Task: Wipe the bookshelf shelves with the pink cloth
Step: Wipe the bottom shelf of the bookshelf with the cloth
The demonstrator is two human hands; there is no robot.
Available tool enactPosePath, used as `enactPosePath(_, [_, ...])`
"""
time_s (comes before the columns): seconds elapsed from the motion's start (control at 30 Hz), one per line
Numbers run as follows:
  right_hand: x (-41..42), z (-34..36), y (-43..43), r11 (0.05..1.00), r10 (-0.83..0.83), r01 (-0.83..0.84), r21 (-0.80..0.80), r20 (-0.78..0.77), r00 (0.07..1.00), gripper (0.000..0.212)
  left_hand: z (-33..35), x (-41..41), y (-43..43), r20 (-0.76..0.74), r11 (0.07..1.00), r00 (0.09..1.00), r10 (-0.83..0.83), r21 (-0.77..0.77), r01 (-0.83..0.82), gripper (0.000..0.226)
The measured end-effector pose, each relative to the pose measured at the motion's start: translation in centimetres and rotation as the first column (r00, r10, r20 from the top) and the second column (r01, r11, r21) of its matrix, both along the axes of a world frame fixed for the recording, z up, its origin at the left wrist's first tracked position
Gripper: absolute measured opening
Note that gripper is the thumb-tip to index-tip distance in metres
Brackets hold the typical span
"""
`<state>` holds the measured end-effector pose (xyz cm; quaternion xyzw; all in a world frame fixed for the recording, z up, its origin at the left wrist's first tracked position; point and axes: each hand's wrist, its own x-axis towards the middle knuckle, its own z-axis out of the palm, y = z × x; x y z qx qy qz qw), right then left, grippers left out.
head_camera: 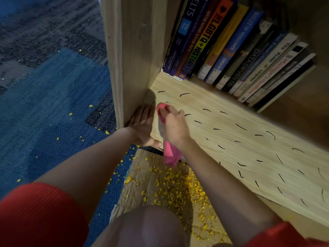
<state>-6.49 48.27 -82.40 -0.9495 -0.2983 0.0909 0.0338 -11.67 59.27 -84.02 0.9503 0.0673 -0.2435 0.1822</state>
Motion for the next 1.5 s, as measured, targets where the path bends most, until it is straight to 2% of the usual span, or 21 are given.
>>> enactPosePath(0.07, [-0.4,0.0,-1.6,0.999,0.031,-0.032,0.013,0.016,0.999,0.04,0.0,0.0,0.1,-0.011,1.0,1.0,0.0,0.009,0.0,0.121])
enactPosePath(0.23, [3.3,0.9,0.8,0.985,-0.167,0.167,0.041,-0.014,0.986,0.04,0.5,-0.2,-0.1,0.005,1.0,1.0,0.013,-0.011,-0.013,0.121])
enactPosePath(0.3, [2.2,0.4,1.7,0.989,-0.139,0.139,0.043,0.008,0.99,0.037,0.6,-0.1,-0.1,0.0,1.0,1.0,0.012,-0.006,-0.012,0.12])
enactPosePath(0.43, [-0.5,-0.3,-0.4,1.0,0.029,-0.029,-0.004,0.077,0.997,0.037,0.5,-0.1,0.0,-0.027,1.0,1.0,0.006,-0.005,-0.006,0.119])
enactPosePath(0.63, [3.6,0.4,0.8,0.997,-0.079,0.078,0.011,0.031,0.996,0.043,0.5,-0.3,0.0,0.032,0.999,0.999,0.013,-0.036,-0.011,0.121])
enactPosePath(0.83, [0.2,-1.2,-2.6,0.987,0.149,-0.152,0.046,0.059,0.987,0.043,0.2,-0.1,0.1,0.003,1.0,1.0,-0.005,-0.017,0.005,0.119])
enactPosePath(0.9, [1.4,-0.7,-2.0,0.994,0.103,-0.104,0.02,0.056,0.993,0.044,0.2,0.0,0.1,-0.002,1.0,1.0,0.001,-0.019,-0.001,0.119])
enactPosePath(1.0, [3.4,0.3,-0.1,0.998,-0.053,0.053,0.039,0.002,0.999,0.044,0.4,-0.1,0.0,-0.003,0.999,1.0,0.013,-0.033,-0.013,0.119])
enactPosePath(1.07, [3.1,0.4,0.2,0.998,-0.038,0.038,0.043,0.011,0.999,0.043,0.4,-0.2,0.0,-0.005,0.999,1.0,0.009,-0.032,-0.009,0.118])
enactPosePath(1.17, [0.8,-1.0,-1.7,0.992,0.095,-0.101,0.081,0.068,0.993,0.041,0.3,-0.1,0.0,-0.012,1.0,1.0,0.008,-0.026,-0.008,0.118])
enactPosePath(1.23, [0.4,-1.5,-2.7,0.986,0.129,-0.136,0.096,0.074,0.989,0.042,0.2,0.0,0.0,-0.022,1.0,1.0,0.001,-0.029,-0.002,0.118])
enactPosePath(1.3, [1.8,-1.0,-2.3,0.991,0.116,-0.12,0.052,0.07,0.991,0.043,0.3,0.0,0.1,-0.028,1.0,1.0,-0.001,-0.024,0.0,0.118])
enactPosePath(1.43, [3.9,-0.2,0.2,0.995,-0.053,0.05,0.081,0.034,0.998,0.041,0.4,0.0,0.0,-0.02,1.0,1.0,0.005,-0.028,-0.005,0.118])
enactPosePath(1.5, [2.7,-1.0,0.1,0.997,0.027,-0.032,0.075,0.061,0.998,0.041,0.5,-0.1,0.0,-0.026,1.0,1.0,0.004,-0.027,-0.005,0.117])
